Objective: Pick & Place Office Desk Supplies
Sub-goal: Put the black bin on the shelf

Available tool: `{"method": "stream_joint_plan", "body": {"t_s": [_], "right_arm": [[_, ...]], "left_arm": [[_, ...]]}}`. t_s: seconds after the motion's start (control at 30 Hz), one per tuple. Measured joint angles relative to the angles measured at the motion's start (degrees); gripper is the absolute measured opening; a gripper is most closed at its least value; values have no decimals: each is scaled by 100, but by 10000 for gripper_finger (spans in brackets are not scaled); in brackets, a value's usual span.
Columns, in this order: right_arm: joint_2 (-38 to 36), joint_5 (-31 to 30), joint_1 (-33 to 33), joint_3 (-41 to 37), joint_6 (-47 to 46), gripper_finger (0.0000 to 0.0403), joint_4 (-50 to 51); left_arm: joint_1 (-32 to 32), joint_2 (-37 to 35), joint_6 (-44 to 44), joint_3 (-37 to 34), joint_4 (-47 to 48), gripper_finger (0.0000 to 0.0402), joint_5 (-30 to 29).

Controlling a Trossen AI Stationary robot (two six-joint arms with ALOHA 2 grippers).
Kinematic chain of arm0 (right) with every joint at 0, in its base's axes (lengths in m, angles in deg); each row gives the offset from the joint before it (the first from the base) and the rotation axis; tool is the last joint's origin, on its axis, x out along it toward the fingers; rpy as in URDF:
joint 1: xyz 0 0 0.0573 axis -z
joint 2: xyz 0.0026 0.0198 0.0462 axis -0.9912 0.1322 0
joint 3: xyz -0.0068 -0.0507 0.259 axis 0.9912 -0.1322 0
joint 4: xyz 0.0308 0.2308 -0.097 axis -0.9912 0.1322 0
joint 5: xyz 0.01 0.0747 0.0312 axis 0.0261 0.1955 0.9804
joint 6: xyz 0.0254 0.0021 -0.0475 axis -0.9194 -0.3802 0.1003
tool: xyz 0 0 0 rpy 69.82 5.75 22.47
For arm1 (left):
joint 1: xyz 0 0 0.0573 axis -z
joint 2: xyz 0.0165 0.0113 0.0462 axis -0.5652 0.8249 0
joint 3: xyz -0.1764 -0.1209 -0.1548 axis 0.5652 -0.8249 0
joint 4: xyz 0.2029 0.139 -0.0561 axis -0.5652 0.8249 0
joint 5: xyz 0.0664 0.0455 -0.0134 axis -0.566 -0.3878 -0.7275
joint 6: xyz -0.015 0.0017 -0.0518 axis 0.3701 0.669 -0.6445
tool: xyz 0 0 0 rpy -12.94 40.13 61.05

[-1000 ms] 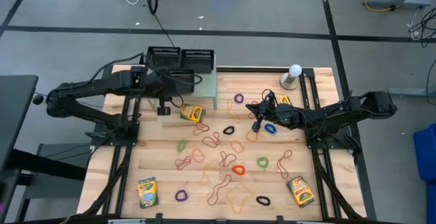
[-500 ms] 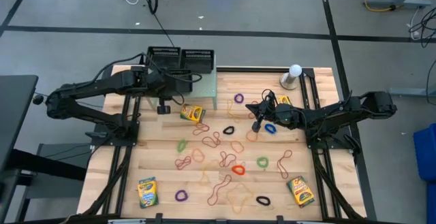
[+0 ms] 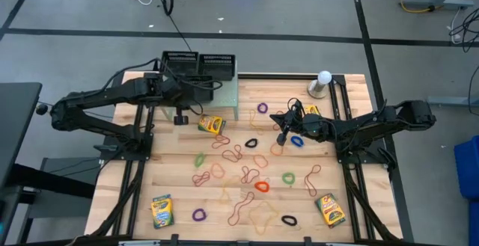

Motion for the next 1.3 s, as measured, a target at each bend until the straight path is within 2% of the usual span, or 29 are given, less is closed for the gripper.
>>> {"method": "stream_joint_plan", "body": {"t_s": [0.3,0.7,1.3], "right_arm": [[0,0,0,-1,2,16,2],[0,0,-2,-1,4,16,1],[0,2,0,-1,-27,16,0]], "left_arm": [[-4,69,-20,-1,49,27,-12],[-4,67,-216,-1,44,72,-21],[0,67,-295,0,33,74,-218]]}}
